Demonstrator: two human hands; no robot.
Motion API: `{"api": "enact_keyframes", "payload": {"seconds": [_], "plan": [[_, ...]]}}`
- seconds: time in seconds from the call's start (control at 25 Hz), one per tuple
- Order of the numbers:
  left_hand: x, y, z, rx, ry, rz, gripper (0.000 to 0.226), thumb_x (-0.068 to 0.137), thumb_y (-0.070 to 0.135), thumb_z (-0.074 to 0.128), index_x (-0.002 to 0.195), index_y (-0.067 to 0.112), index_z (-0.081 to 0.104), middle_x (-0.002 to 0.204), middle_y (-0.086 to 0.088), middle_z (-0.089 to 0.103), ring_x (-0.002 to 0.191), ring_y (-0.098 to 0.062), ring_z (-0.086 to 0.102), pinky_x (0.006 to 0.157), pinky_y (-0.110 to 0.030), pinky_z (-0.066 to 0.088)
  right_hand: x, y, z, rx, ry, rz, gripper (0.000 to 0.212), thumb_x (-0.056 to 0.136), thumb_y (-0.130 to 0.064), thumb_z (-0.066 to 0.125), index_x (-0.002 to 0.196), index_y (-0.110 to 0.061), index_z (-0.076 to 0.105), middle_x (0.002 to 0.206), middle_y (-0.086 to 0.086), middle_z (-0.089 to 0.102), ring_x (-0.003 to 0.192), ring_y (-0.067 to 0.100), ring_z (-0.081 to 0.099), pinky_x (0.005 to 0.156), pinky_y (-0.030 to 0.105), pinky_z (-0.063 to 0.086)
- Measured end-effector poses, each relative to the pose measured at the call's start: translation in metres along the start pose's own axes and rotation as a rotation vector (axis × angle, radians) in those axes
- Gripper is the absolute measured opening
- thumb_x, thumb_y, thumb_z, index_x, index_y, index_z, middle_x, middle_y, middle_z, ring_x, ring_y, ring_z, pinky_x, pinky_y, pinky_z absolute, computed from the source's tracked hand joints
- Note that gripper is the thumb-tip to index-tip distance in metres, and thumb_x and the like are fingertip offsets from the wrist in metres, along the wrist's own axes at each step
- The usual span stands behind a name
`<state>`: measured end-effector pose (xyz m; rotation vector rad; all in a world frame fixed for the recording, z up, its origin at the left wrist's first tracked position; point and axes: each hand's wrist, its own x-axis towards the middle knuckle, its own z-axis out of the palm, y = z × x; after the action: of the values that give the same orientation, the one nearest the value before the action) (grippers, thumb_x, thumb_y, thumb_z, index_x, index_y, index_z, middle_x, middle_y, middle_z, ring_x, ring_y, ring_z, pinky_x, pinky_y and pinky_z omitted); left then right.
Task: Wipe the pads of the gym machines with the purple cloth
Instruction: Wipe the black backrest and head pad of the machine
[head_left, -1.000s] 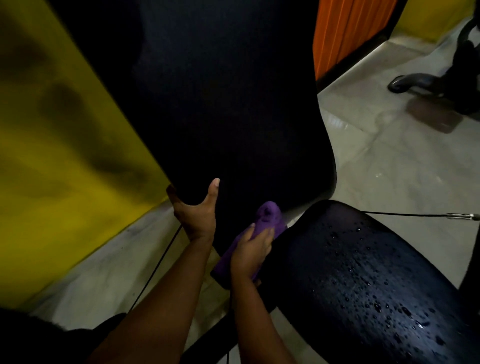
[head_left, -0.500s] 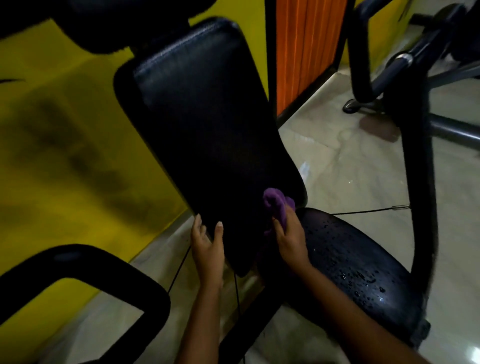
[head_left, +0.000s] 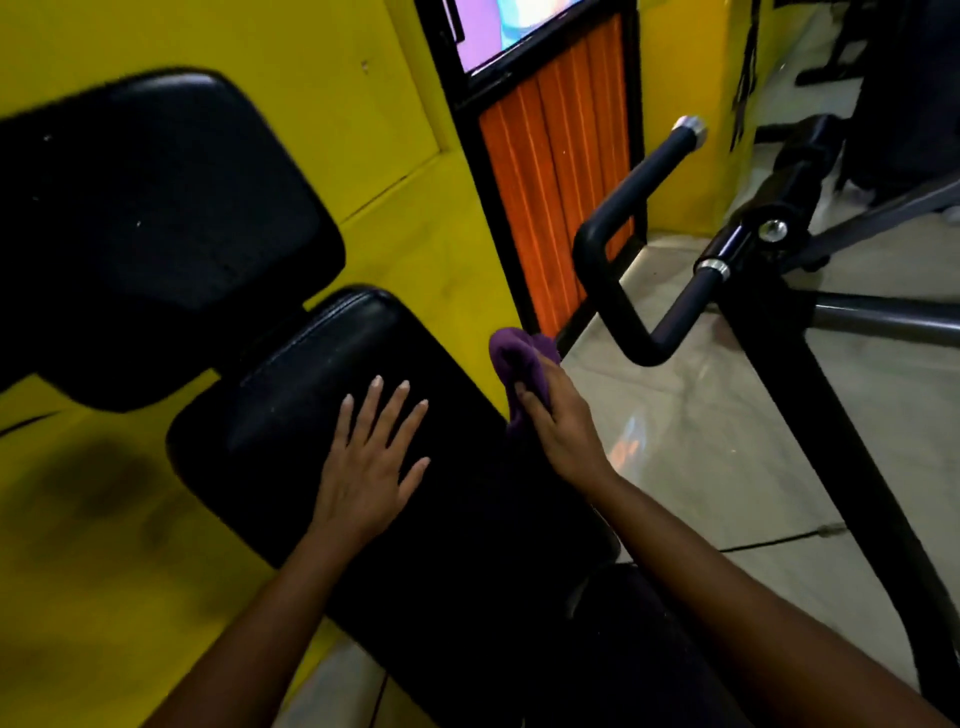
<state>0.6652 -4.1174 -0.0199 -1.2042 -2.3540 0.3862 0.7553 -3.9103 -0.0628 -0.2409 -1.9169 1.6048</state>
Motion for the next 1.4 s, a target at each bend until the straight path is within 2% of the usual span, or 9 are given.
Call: {"api": "enact_keyframes", "payload": {"seconds": [0.2,0.28,0.4,0.64,0.84,1.0,1.12,1.24,1.4], "plan": [[0.002,-0.018,0.025,0.280,0.093,0.167,0.060,0.089,0.046,0.034,0.141,0.018,0.040,0.152,-0.014,0.030,0.141,-0.036,0.021,0.115,-0.054,0.013,0.100,-0.034,0.055,-0.009,-0.135,-0.145,0.055,0.087,-0.032,0.046,0.134,-0.003,0.046,0.137,0.015,0.050,0.129,0.025,0.044,0.110,0.042,0.031],[0.004,-0.017,0.030,0.342,0.119,0.182,0.058,0.090,0.046,0.033,0.138,0.016,0.041,0.152,-0.016,0.030,0.141,-0.038,0.022,0.114,-0.055,0.014,0.116,-0.041,0.086,-0.007,-0.162,-0.164,0.052,0.088,-0.037,0.046,0.133,-0.011,0.049,0.134,0.010,0.054,0.125,0.024,0.048,0.106,0.042,0.036],[0.002,-0.018,0.027,0.350,0.121,0.162,0.060,0.091,0.046,0.032,0.143,0.017,0.036,0.154,-0.015,0.026,0.142,-0.037,0.019,0.114,-0.056,0.014,0.107,-0.027,0.095,-0.060,-0.042,0.000,0.038,0.095,-0.041,0.044,0.128,-0.024,0.053,0.121,0.009,0.063,0.112,0.028,0.056,0.091,0.040,0.045],[0.015,0.026,0.040,0.198,0.115,0.074,0.064,0.082,0.038,0.042,0.143,0.017,0.038,0.153,-0.009,0.031,0.143,-0.030,0.019,0.116,-0.051,0.007,0.060,0.066,0.078,-0.170,0.027,0.252,0.055,0.090,-0.055,0.033,0.104,-0.012,0.063,0.101,0.019,0.067,0.096,0.035,0.060,0.073,0.038,0.042],[0.019,0.072,0.090,0.215,-0.005,0.242,0.067,0.083,0.044,0.040,0.145,0.020,0.034,0.155,-0.008,0.027,0.144,-0.029,0.015,0.117,-0.054,-0.001,0.015,0.160,0.033,-0.226,-0.160,0.487,0.043,0.095,-0.051,0.038,0.115,-0.021,0.061,0.110,0.016,0.066,0.103,0.032,0.060,0.085,0.038,0.047],[0.019,0.070,0.104,0.313,0.002,0.249,0.067,0.087,0.048,0.033,0.147,0.021,0.027,0.156,-0.007,0.023,0.144,-0.031,0.016,0.116,-0.057,-0.003,-0.001,0.212,0.003,-0.199,-0.312,0.711,0.044,0.095,-0.049,0.038,0.124,-0.022,0.057,0.125,0.014,0.059,0.111,0.030,0.056,0.095,0.036,0.041],[0.017,0.071,0.104,0.327,0.006,0.252,0.067,0.087,0.048,0.032,0.148,0.021,0.026,0.156,-0.007,0.022,0.144,-0.032,0.014,0.116,-0.057,-0.004,0.008,0.210,-0.003,-0.225,-0.380,0.685,0.040,0.096,-0.043,0.041,0.118,-0.016,0.060,0.116,0.014,0.062,0.106,0.029,0.058,0.089,0.034,0.041],[0.017,0.070,0.103,0.338,-0.004,0.246,0.066,0.086,0.048,0.034,0.147,0.021,0.028,0.156,-0.006,0.024,0.144,-0.031,0.015,0.116,-0.057,-0.002,0.031,0.170,0.013,-0.020,-0.300,0.525,0.035,0.091,-0.051,0.047,0.102,-0.023,0.066,0.103,0.010,0.068,0.099,0.027,0.063,0.086,0.038,0.046],[0.017,0.081,0.097,0.237,0.034,0.171,0.062,0.084,0.043,0.038,0.143,0.022,0.037,0.153,-0.006,0.031,0.143,-0.030,0.019,0.116,-0.055,0.001,0.032,0.146,0.032,0.089,-0.302,0.469,0.044,0.092,-0.056,0.040,0.131,-0.036,0.049,0.128,0.006,0.059,0.116,0.023,0.055,0.098,0.035,0.043]]}}
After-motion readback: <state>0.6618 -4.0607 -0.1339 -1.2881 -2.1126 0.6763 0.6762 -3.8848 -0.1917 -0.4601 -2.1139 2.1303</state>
